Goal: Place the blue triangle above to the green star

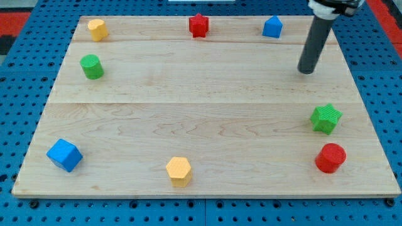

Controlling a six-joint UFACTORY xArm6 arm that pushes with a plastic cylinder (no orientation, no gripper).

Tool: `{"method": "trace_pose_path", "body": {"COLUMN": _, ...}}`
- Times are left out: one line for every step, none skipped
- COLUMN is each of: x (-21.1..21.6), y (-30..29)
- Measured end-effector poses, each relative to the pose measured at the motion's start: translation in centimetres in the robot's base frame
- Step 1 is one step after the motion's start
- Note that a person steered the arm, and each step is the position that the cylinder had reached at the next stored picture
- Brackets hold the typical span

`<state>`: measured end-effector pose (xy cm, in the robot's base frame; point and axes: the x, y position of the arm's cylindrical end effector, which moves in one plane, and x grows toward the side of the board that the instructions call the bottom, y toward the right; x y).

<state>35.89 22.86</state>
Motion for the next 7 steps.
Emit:
{"method": "trace_pose_path", "body": {"x": -1.5, "y": 7.4}}
{"method": "trace_pose_path", "body": {"x": -8.6, "y": 7.8}}
{"method": "trace_pose_path", "body": {"x": -16.5, "y": 6.3}}
{"method": "trace_pose_path", "body": {"x": -16.8, "y": 5.5}}
{"method": "trace_pose_path", "body": {"x": -16.6, "y": 1.1}}
{"method": "trace_pose_path", "body": {"x": -16.8, "y": -3.1}}
{"method": "trace_pose_path", "body": {"x": -14.7, "y": -5.2}}
